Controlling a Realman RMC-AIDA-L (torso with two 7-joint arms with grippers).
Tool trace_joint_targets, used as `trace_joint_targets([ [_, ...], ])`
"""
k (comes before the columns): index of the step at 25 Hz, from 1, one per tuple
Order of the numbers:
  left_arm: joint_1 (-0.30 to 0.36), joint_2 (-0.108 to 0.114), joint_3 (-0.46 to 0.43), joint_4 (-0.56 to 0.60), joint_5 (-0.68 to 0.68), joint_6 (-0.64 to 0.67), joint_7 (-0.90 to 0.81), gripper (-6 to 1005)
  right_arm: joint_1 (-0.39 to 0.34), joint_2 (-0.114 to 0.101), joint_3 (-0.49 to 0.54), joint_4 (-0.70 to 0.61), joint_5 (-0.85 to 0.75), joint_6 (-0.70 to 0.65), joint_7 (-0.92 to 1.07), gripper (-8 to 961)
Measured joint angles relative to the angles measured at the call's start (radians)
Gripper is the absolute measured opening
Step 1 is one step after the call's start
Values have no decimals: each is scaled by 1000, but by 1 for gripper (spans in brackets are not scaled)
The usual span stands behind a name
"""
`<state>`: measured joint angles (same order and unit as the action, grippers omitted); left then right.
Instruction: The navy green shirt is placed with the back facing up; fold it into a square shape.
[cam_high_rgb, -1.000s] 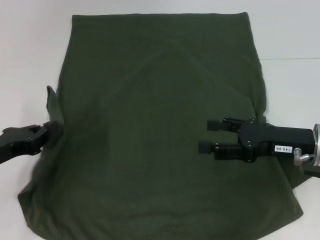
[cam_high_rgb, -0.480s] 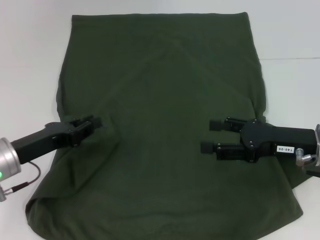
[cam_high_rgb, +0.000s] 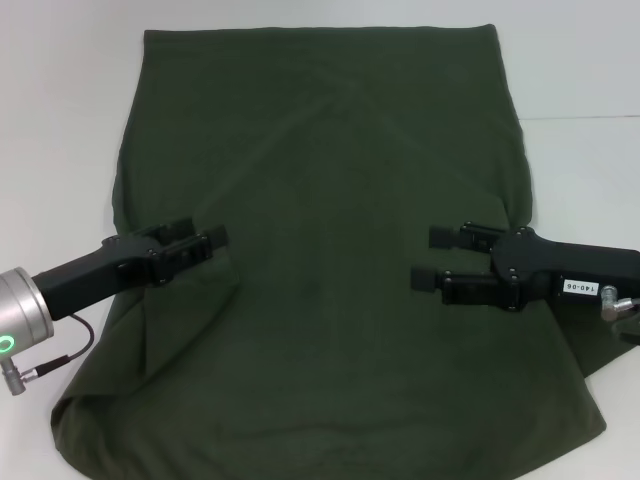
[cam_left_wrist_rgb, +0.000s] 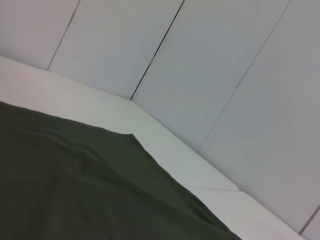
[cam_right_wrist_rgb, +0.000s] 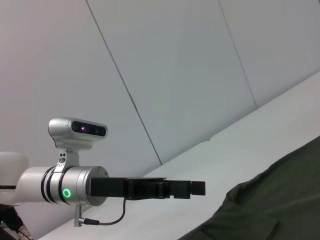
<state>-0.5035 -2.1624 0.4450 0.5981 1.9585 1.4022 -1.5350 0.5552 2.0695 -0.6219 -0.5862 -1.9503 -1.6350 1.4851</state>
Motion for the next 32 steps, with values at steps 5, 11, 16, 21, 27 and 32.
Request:
trace_joint_targets([
  [5,-1,0,-3,0,-8,3,16,629,-1,-1,18,-2,1,-2,20,896],
  [11,11,-1,0,-25,-71,165,157,918,-13,-20,114,-8,1,2,195,895],
  [16,13,0,35,-74,-70,254,339,920,-30,-41,162,-24,1,-3,341,894],
  [21,17,0,127,-81,-69,236,396,921,-71,-71,173,-82,-20,43,534,894],
  [27,29,-2,215,-83,-68,219,445,922,-107,-105,174,-122,-80,140,684,893],
  [32,36,-2,255,-84,-67,191,450,922,-123,-132,179,-127,-160,212,752,893],
])
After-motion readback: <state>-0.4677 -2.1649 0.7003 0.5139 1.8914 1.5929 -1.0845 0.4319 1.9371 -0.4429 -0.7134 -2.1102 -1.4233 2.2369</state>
